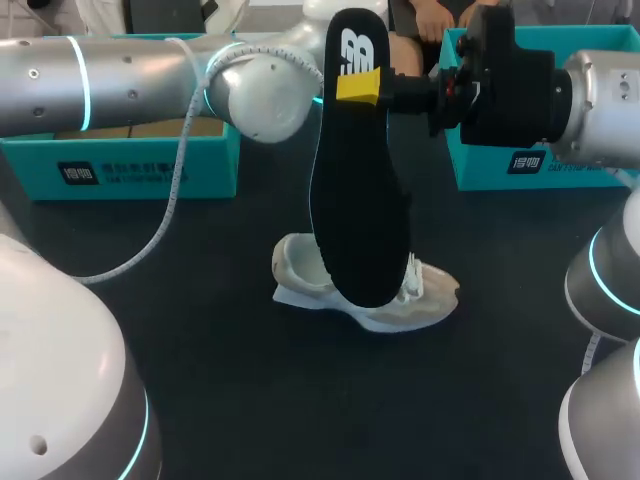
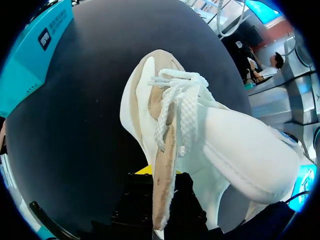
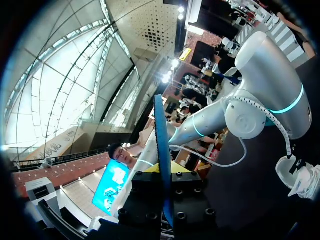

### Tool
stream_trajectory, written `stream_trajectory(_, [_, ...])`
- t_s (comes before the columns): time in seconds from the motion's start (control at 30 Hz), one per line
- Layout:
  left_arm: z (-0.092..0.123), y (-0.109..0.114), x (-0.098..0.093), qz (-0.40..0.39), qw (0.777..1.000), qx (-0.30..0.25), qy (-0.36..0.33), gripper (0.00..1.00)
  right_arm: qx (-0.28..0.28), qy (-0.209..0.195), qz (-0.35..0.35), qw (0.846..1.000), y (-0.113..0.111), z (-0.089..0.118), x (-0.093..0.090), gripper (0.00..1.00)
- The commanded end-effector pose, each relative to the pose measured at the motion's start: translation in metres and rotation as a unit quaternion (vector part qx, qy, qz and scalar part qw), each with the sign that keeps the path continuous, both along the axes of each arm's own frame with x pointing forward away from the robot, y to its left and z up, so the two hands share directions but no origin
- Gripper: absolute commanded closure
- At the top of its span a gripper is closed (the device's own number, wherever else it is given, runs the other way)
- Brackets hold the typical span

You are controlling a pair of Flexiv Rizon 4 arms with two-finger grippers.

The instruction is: Take the shoe out of the shoebox, open the shoe tongue, remove and reinsert the insole, then place the shoe into the shoebox

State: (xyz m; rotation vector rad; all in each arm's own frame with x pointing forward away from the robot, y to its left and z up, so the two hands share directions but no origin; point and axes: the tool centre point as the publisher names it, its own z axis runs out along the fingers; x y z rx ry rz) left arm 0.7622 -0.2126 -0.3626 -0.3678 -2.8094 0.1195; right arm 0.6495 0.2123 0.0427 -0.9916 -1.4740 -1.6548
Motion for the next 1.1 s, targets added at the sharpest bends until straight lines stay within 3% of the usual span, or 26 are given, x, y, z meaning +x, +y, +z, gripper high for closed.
stream_trajectory(0.03, [0.014,0.006,0.009,-0.161,0.983,-0.002,0.091,1.0,-0.002,0.001,-0.001,1.0,0.004,0.0,0.001,1.0])
stream_trajectory(0.1, [0.018,0.008,0.013,-0.255,0.959,-0.015,0.123,1.0,-0.002,0.001,-0.001,1.0,0.004,0.0,0.001,1.0])
stream_trajectory(0.2, [0.019,0.006,0.021,-0.386,0.905,0.014,0.18,1.0,-0.002,0.001,-0.001,1.0,0.004,0.0,0.001,1.0])
stream_trajectory(0.37, [0.024,0.006,0.028,-0.553,0.812,0.0,0.189,1.0,-0.002,0.001,-0.001,1.0,0.004,0.0,0.001,1.0])
stream_trajectory(0.47, [0.032,0.007,0.027,-0.589,0.79,-0.008,0.17,1.0,-0.002,0.001,-0.001,1.0,0.004,0.0,0.001,1.0])
stream_trajectory(1.1, [0.038,0.002,0.026,-0.587,0.794,-0.003,0.156,1.0,-0.002,0.001,-0.001,1.0,0.004,0.0,0.001,1.0])
